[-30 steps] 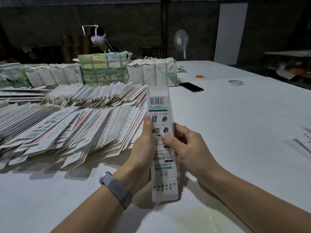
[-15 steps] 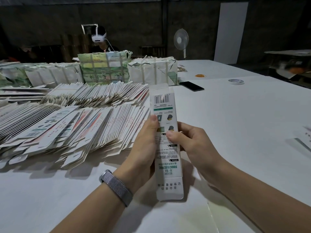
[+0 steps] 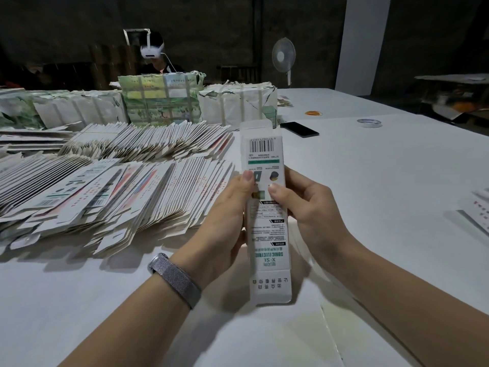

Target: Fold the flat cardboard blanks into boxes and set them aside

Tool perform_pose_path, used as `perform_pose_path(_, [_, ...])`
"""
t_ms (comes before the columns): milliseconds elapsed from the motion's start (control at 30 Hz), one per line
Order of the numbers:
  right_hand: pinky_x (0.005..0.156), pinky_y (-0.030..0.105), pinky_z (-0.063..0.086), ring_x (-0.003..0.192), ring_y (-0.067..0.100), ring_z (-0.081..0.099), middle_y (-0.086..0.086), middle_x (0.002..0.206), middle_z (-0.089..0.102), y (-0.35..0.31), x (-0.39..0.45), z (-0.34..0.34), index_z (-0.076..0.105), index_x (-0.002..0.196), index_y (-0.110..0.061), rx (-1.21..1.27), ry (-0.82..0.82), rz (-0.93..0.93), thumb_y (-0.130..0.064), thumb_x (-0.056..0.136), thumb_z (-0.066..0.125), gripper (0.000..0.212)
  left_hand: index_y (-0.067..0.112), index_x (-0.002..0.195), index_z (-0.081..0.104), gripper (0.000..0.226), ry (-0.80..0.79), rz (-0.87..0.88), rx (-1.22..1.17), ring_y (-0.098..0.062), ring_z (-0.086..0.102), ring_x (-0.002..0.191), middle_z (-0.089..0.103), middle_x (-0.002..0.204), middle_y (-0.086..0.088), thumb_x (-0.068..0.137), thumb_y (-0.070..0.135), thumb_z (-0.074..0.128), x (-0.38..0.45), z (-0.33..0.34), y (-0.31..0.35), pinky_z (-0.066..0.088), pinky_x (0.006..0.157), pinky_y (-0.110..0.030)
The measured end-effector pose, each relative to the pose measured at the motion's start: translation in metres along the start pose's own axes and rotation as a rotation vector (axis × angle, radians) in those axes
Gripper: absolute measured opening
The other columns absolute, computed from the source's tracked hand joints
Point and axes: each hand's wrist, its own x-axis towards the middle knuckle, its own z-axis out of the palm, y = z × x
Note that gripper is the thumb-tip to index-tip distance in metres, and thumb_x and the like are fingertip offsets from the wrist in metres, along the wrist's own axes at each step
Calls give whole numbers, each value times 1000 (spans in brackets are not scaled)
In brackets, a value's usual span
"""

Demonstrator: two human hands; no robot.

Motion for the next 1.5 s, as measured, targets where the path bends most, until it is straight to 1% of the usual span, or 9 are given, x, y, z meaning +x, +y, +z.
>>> perform_pose_path(200, [75,45,62,87,27,72,21,102,71,-2,5,-4,61,132,-32,-71,91,16,-27,85,60,47,29,130,62,52,-37,-49,19,-37,70,110,72,120,-15,89,58,51,0,1,-2,56,96,-55])
perform_pose_path(367, [73,36,60,86,25,74,16,102,73,-3,6,-7,60,134,-26,-49,94,32,-16,99,58,37,32,115,74,45,-50,-81,57,-23,72,94,75,113,-8,81,58,59,0,-4,2,54,92,-53])
perform_pose_path(533, [87,61,55,88,40,69,24,104,70,-5,6,-5,62,125,-33,-68,118,27,-12,99,58,34,25,115,74,43,-37,-42,66,-26,70,97,74,111,-13,83,51,63,0,-8,6,53,91,-54])
perform_pose_path(700, [80,72,49,89,52,63,29,103,67,-6,4,-3,60,134,-25,-90,116,48,-14,99,58,36,23,126,61,53,0,6,19,-27,70,96,73,112,-11,84,55,70,0,-9,7,55,88,-52])
perform_pose_path(900, [77,69,50,85,50,65,30,101,67,-5,2,-2,58,138,-26,-110,83,48,-13,100,56,40,27,132,54,36,42,98,67,-24,67,91,73,110,-11,97,33,57,1,-9,8,54,85,-54])
perform_pose_path(1067, [81,64,54,89,37,72,18,99,73,-6,2,-4,51,139,-41,-79,36,66,-22,92,59,52,34,147,39,56,36,140,106,-26,68,91,62,123,-29,95,32,56,-2,-8,10,55,84,-61])
perform_pose_path(1167, [83,70,50,89,39,71,13,101,74,-6,3,-5,49,131,-52,-81,10,68,-26,86,57,52,37,145,43,43,0,149,124,-27,68,92,63,119,-28,104,24,48,-2,-8,9,57,81,-61])
perform_pose_path(1333, [82,58,58,84,32,72,12,104,75,-5,2,-8,52,124,-55,-39,-33,67,-24,85,54,50,36,137,51,35,-18,138,91,-29,67,91,69,112,-23,103,24,51,-4,-8,9,44,85,-79])
perform_pose_path(1500, [83,58,58,86,31,72,9,105,75,-4,2,-9,53,122,-52,-58,-37,57,-23,84,55,48,38,132,54,38,-51,123,86,-36,63,97,62,119,-30,95,32,51,-5,-8,10,47,85,-76])
